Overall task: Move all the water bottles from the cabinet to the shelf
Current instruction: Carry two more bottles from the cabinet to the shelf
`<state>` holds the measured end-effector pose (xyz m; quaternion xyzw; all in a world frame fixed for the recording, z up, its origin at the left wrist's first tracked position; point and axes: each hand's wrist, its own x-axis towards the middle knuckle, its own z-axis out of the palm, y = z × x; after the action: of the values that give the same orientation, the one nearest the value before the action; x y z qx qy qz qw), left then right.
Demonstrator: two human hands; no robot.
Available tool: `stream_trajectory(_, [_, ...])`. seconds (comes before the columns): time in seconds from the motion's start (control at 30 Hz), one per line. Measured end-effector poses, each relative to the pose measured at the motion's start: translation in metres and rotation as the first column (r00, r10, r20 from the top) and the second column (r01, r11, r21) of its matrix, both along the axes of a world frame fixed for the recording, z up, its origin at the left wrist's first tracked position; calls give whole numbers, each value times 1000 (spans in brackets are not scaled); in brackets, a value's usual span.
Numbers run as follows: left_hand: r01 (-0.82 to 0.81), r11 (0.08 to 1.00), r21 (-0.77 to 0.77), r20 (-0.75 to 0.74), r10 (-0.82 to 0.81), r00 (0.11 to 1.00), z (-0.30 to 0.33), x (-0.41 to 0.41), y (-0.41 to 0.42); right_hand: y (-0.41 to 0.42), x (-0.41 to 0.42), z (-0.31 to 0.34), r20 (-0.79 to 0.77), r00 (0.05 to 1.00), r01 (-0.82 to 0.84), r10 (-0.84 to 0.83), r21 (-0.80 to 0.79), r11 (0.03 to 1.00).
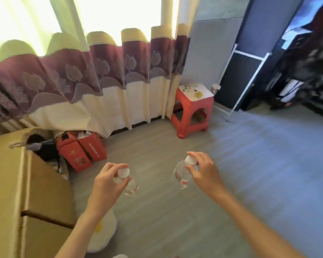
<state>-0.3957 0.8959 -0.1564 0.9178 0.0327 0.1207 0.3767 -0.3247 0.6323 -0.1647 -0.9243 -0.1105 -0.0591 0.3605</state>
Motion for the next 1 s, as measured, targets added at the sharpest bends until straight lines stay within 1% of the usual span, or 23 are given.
stream_trajectory(0.1, [123, 991, -49, 3, -123, 992, 0, 39, -76, -81, 4, 6, -9, 992, 125, -126, -32, 992])
stream_trajectory(0.23, [306, 948, -92, 6, -307, 952, 1, 90, -177, -183, 11, 21, 29, 963, 268, -266, -59, 962])
stream_trajectory(0.37, [491, 867, -82, 8, -492, 871, 6, 145, -280, -271, 18, 35, 52, 881, 471, -471, 6, 882])
stream_trajectory(0.53, [669, 741, -64, -7, -670, 742, 1, 209, -403, -366, 34, 27, 8, 770, 638, -638, 14, 770])
stream_trajectory(0.77, [804, 584, -114, 0, -809, 588, -11, 330, -556, -493, 108, 14, -83, 632, 773, -771, -15, 635])
stream_trajectory(0.83, [829, 548, -111, -6, -835, 551, -7, 363, -598, -527, 132, 16, -101, 605, 792, -790, -26, 610])
stream_trajectory(1.0, [885, 460, -75, -24, -888, 459, 6, 435, -704, -611, 181, 20, -103, 491, 870, -865, 10, 493])
